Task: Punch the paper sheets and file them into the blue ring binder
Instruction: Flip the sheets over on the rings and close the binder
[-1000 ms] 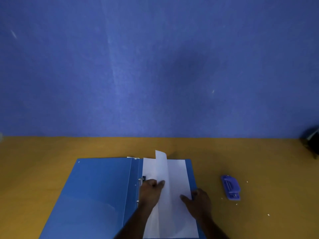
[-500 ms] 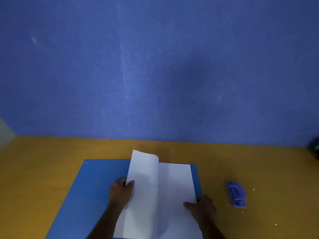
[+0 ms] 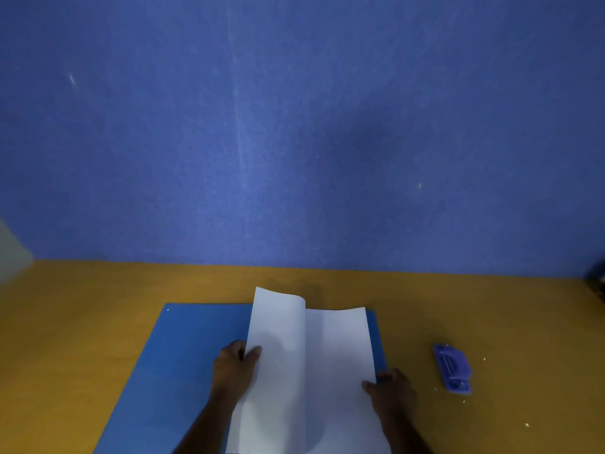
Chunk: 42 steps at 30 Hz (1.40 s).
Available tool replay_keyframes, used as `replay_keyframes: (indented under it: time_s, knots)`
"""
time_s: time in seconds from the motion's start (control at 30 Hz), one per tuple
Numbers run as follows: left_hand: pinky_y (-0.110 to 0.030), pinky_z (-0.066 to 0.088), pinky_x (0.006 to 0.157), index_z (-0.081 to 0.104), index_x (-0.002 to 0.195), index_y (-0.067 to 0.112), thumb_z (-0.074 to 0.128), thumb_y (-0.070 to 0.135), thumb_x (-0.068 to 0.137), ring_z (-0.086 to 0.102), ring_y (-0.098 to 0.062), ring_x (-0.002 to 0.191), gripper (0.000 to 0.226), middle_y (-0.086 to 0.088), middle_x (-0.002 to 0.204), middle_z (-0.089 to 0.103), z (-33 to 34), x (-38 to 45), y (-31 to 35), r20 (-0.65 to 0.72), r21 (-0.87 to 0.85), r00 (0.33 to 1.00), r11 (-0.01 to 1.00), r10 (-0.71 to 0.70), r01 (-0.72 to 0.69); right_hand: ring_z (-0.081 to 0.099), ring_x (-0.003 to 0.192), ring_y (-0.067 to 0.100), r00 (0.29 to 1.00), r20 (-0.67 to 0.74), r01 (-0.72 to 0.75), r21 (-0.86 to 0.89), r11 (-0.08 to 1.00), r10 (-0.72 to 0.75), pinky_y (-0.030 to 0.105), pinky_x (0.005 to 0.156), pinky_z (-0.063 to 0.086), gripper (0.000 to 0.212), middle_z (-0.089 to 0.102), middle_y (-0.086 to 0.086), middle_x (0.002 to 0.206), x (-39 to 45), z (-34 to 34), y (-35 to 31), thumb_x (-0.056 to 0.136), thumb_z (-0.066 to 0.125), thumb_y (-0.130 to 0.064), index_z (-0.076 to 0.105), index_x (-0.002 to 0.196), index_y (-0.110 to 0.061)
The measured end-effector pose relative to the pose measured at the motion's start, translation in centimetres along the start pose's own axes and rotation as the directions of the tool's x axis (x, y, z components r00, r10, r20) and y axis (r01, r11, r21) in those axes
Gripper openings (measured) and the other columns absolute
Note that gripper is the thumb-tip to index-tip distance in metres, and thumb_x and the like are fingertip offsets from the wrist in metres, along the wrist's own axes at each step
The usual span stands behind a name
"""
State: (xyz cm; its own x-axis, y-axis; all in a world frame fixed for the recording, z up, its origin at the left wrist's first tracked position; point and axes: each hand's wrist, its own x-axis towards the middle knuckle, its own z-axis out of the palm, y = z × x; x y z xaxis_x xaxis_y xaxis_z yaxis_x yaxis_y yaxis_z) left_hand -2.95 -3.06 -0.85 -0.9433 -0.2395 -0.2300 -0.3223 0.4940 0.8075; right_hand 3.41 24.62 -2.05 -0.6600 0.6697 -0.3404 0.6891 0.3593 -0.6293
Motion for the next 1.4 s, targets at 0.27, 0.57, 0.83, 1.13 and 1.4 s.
replay_keyframes:
  time_s: [0.27, 0.57, 0.83, 1.13, 1.4]
  knots:
    - [-0.018, 0.045, 0.055, 0.067, 0.080, 0.018, 0.069, 0.027, 0.087, 0.059, -0.009, 0.062, 0.012, 0.004, 0.068, 0.064, 2.5, -2.6, 3.1, 0.163, -0.044, 0.975, 0.988, 0.153, -0.148, 0.058, 0.069, 0.020, 0.998, 0.059, 0.015, 0.028, 0.999, -0.016, 0.026, 0.069, 0.042, 0.030, 0.075, 0.015, 0.092, 0.3, -0.4, 0.6, 0.071, 0.084, -0.017, 0.074, 0.095, -0.002]
    - [-0.028, 0.048, 0.097, 0.015, 0.154, 0.030, 0.066, 0.025, 0.091, 0.058, -0.020, 0.121, 0.081, 0.006, 0.139, 0.051, 5.3, -4.6, 4.8, 0.340, -0.052, 0.915, 0.976, 0.216, -0.211, 0.055, 0.062, 0.015, 0.990, 0.117, 0.077, 0.016, 0.997, -0.078, 0.024, 0.068, 0.040, 0.016, 0.061, -0.001, 0.062, 0.0, -1.2, 0.3, 0.081, 0.075, -0.026, 0.072, 0.070, -0.015]
    - [-0.030, 0.052, 0.098, 0.064, 0.125, 0.023, 0.065, 0.036, 0.090, 0.064, -0.011, 0.110, 0.038, 0.006, 0.130, 0.064, 7.0, -5.3, 5.0, 0.362, -0.003, 0.892, 0.957, 0.271, -0.289, 0.046, 0.052, 0.017, 0.946, 0.284, 0.126, 0.123, 0.984, -0.156, 0.028, 0.059, 0.037, 0.042, 0.040, 0.000, 0.048, -1.7, -1.9, -2.0, 0.092, 0.061, -0.032, 0.052, 0.056, -0.014]
    - [-0.013, 0.048, 0.059, 0.076, 0.067, 0.020, 0.073, 0.057, 0.075, 0.070, -0.007, 0.072, 0.039, 0.005, 0.072, 0.074, 5.8, -6.1, 6.8, 0.199, -0.314, 0.966, 0.945, 0.164, -0.096, 0.065, 0.071, -0.005, 0.838, 0.394, 0.307, 0.232, 0.923, -0.378, 0.025, 0.078, 0.055, 0.034, 0.067, -0.024, 0.062, -5.9, 0.4, -4.6, 0.081, 0.052, -0.063, 0.065, 0.059, -0.041]
    - [-0.017, 0.038, 0.047, 0.061, 0.060, 0.011, 0.074, 0.009, 0.078, 0.053, -0.010, 0.054, 0.022, 0.005, 0.057, 0.057, 1.9, -2.8, 3.7, 0.002, -0.160, 0.991, 0.978, 0.133, -0.131, 0.070, 0.085, -0.002, 0.824, 0.423, 0.262, 0.307, 0.915, -0.377, 0.023, 0.084, 0.053, 0.027, 0.074, -0.023, 0.077, -6.1, 1.2, -4.4, 0.078, 0.077, -0.017, 0.075, 0.066, -0.042]
